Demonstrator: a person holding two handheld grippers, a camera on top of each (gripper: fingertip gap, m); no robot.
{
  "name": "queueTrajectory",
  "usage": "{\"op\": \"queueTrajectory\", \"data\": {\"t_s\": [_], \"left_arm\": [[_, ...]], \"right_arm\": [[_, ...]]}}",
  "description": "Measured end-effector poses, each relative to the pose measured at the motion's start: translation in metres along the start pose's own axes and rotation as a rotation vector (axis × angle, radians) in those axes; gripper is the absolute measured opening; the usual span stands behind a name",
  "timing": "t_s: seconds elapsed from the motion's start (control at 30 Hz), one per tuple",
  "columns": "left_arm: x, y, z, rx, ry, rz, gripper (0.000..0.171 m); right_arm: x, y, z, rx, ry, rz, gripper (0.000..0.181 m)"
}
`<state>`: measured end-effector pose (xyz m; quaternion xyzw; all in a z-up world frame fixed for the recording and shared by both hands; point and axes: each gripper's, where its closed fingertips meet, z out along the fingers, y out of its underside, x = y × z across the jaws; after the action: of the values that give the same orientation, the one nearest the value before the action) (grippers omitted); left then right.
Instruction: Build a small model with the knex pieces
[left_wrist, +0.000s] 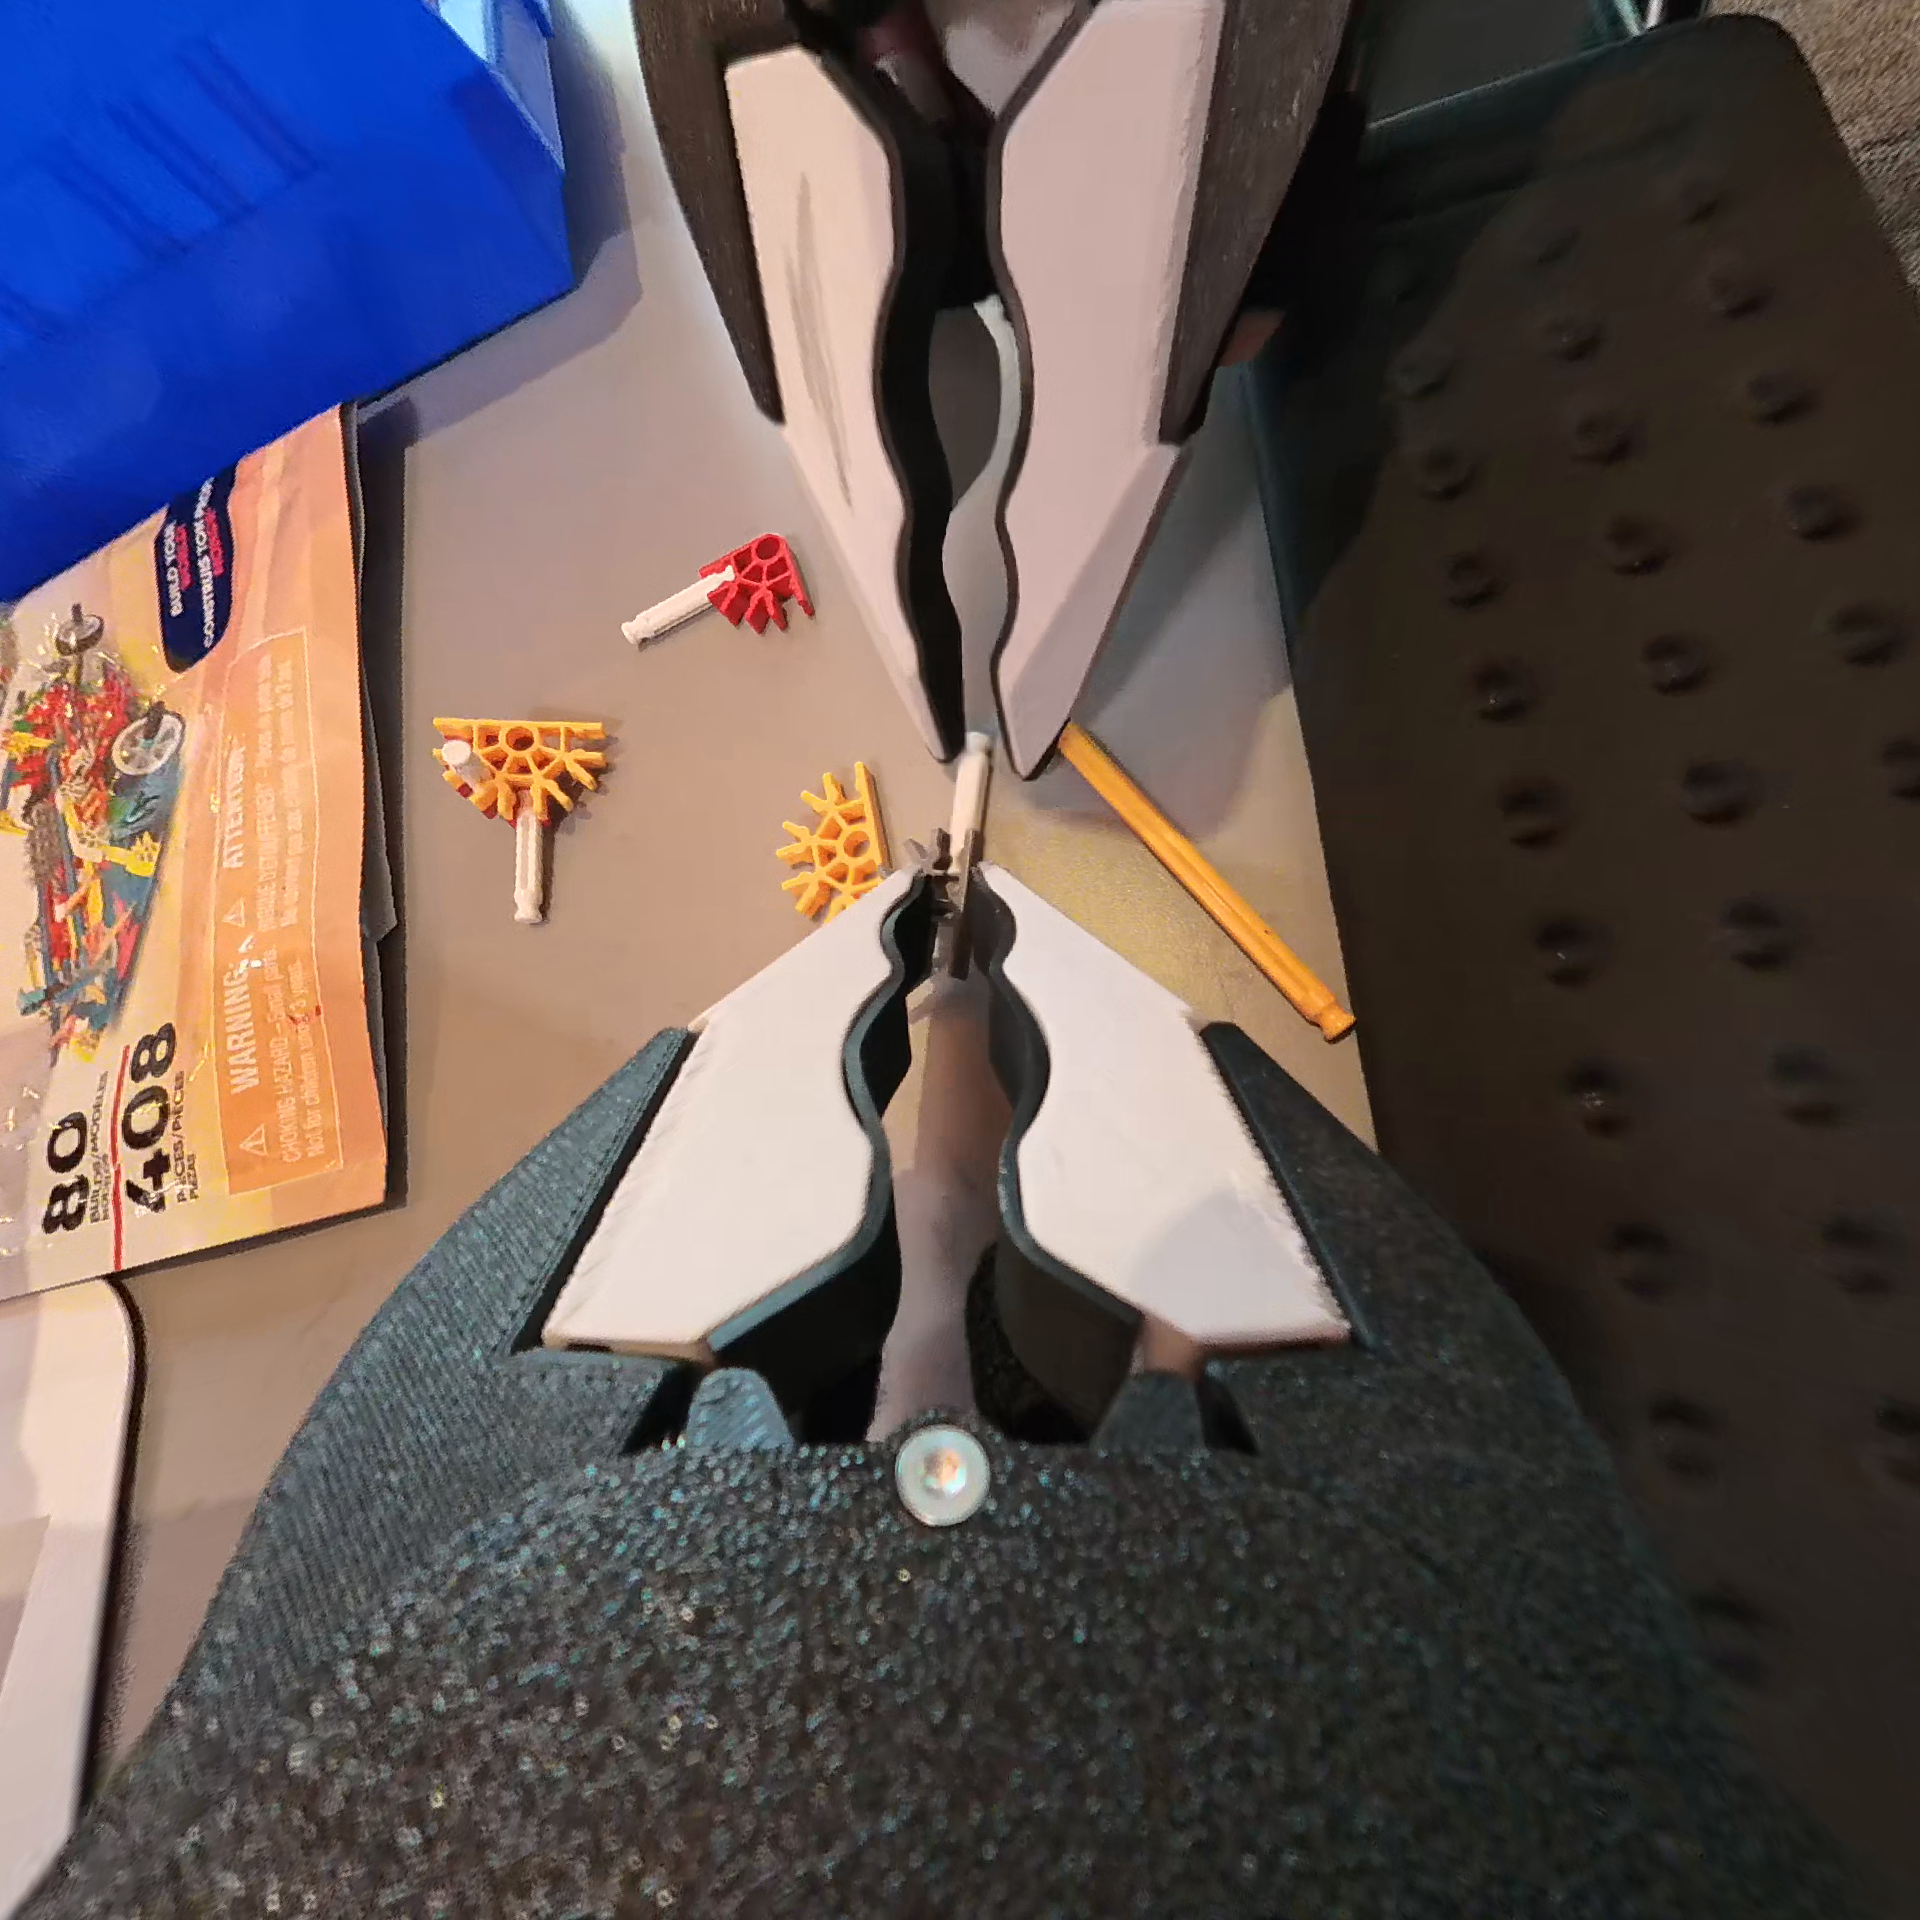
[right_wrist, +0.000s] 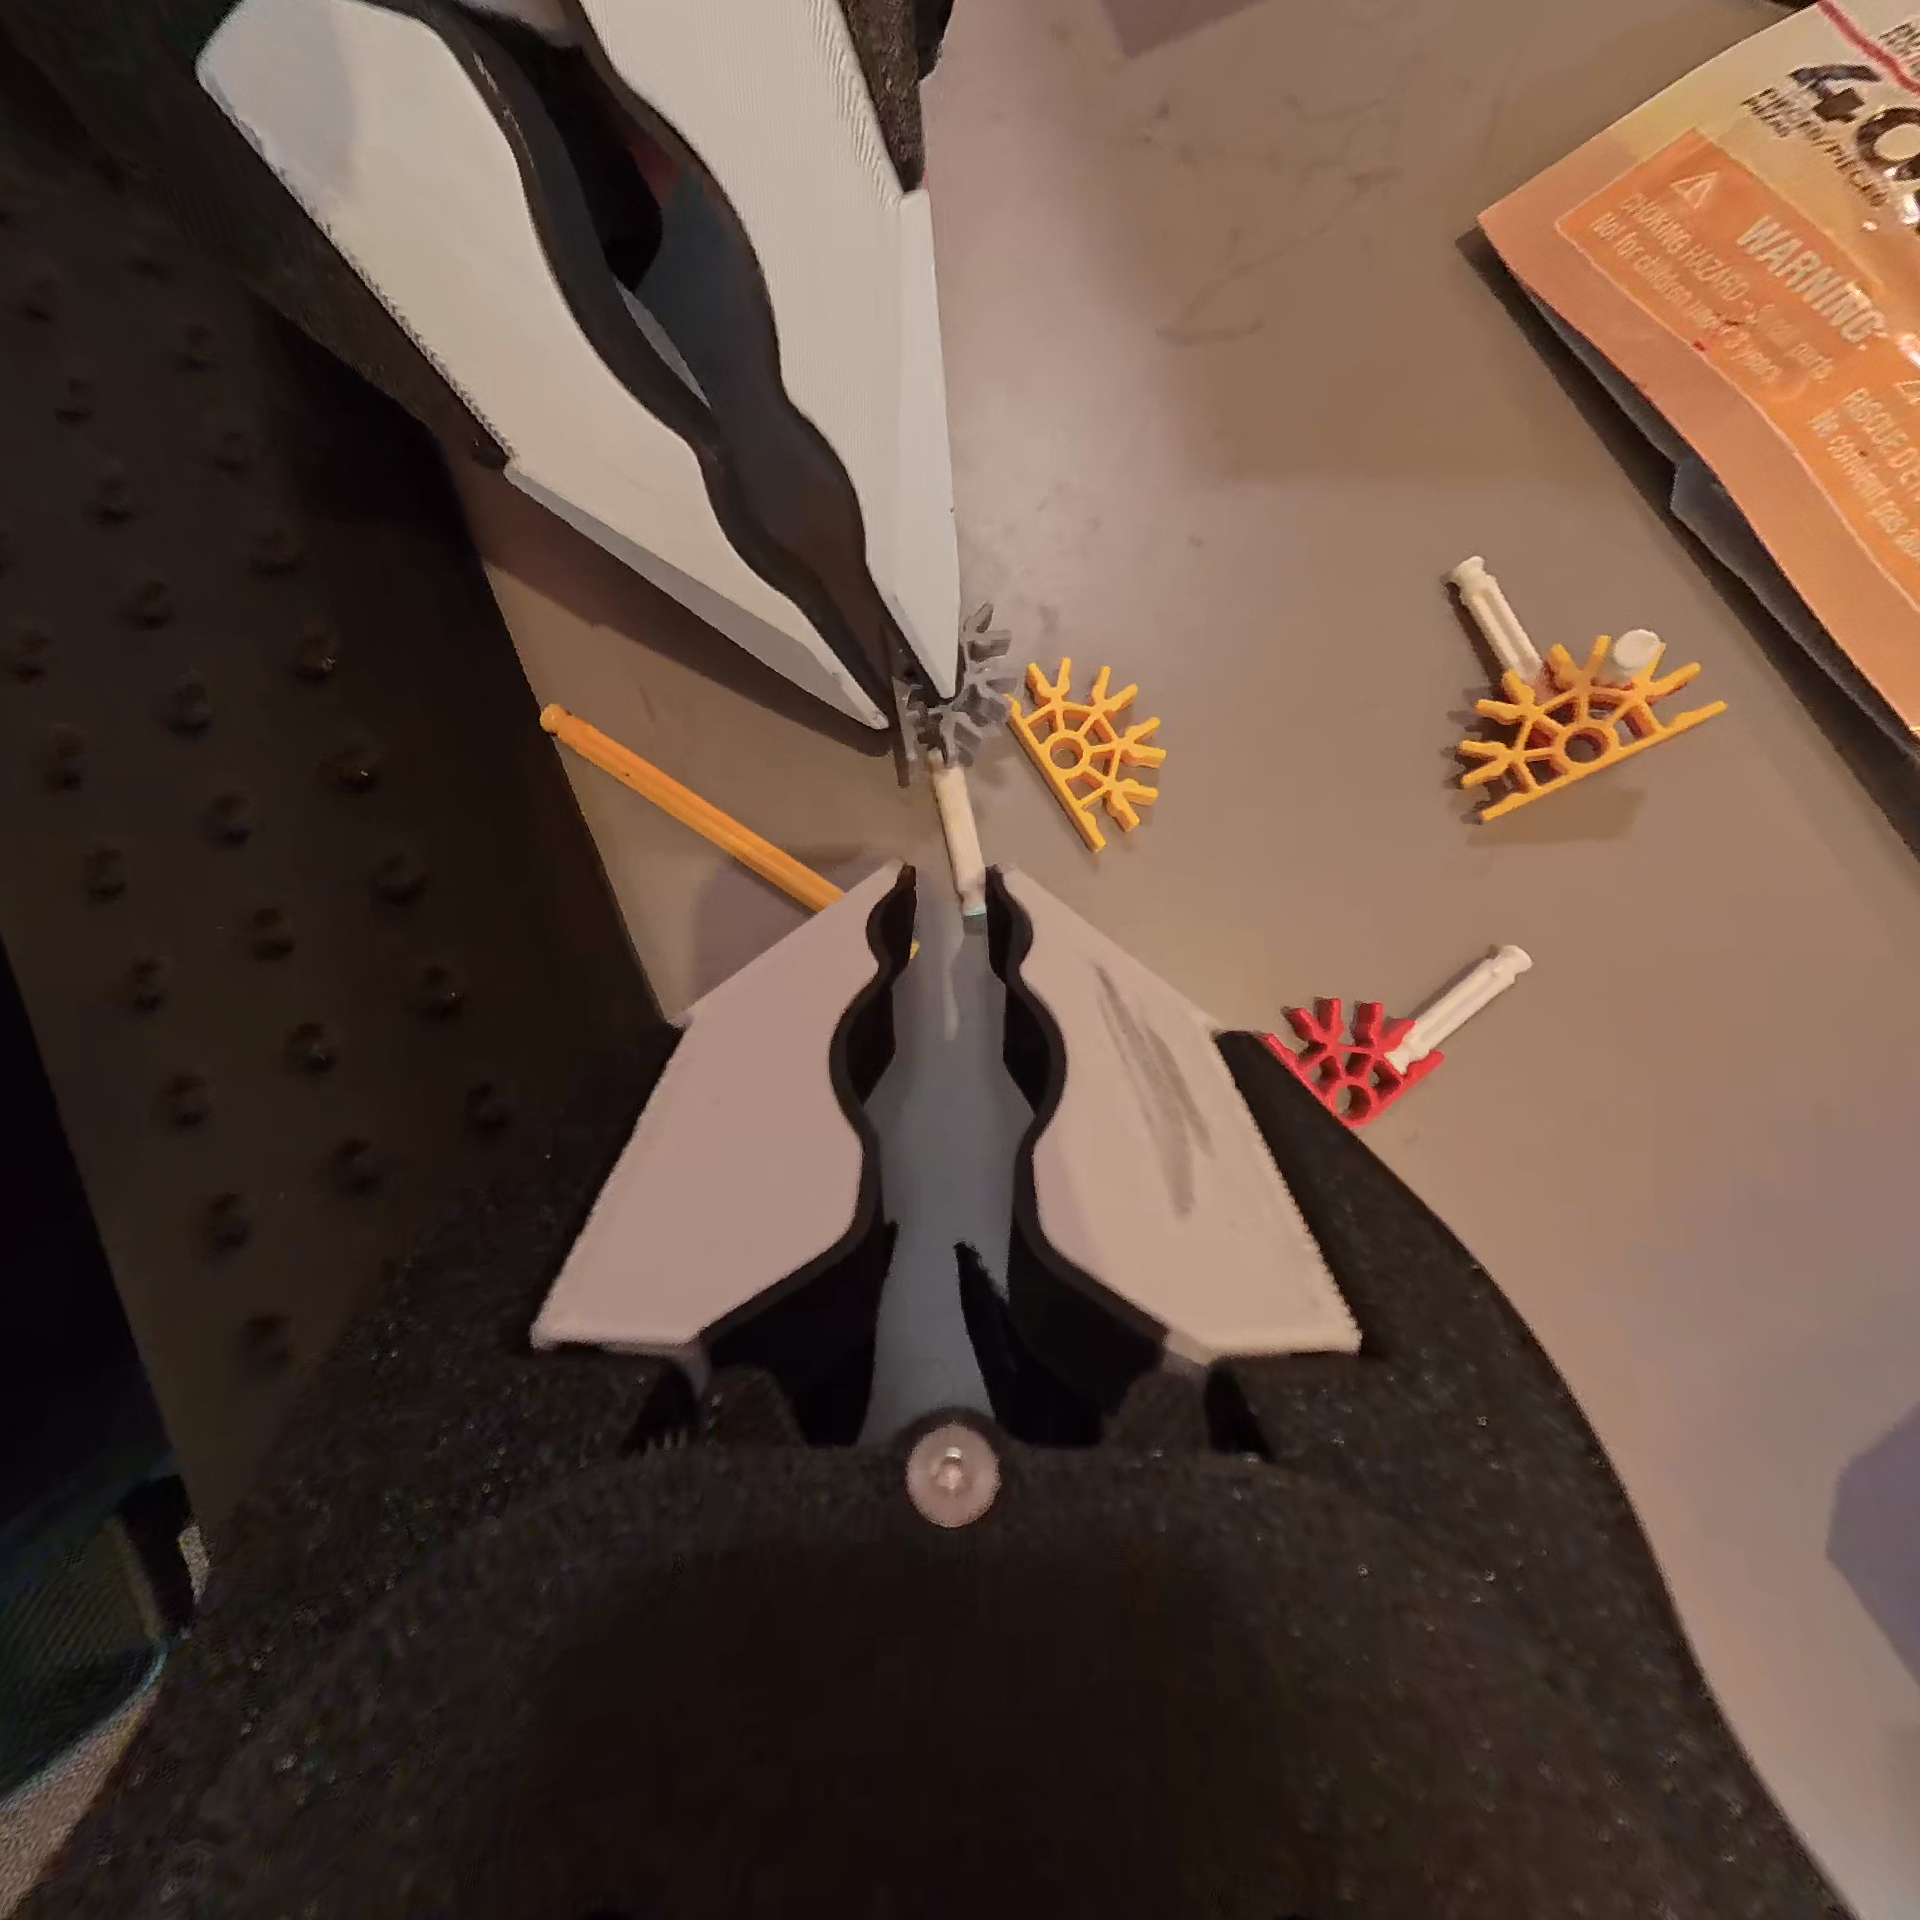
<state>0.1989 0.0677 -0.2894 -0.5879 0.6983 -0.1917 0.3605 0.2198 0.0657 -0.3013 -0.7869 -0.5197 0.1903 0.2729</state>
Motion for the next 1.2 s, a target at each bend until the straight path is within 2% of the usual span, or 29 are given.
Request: {"op": "queueTrajectory", "data": {"t_s": [0.47,0.73,0.93,1.2], "left_arm": [[-0.004,0.003,0.003,-0.058,-0.030,0.080,0.006],[-0.004,0.007,-0.003,-0.042,-0.037,0.033,0.006],[-0.007,0.005,-0.007,0.004,-0.034,-0.026,0.006],[-0.013,-0.009,-0.012,0.112,-0.021,-0.146,0.006]], "right_arm": [[0.002,0.001,0.004,-0.016,0.022,-0.025,0.005],[0.005,0.000,-0.004,0.022,0.034,-0.022,0.005],[0.004,-0.006,-0.010,0.075,0.010,-0.011,0.005],[0.007,-0.026,-0.016,0.204,-0.010,0.058,0.005]]}}
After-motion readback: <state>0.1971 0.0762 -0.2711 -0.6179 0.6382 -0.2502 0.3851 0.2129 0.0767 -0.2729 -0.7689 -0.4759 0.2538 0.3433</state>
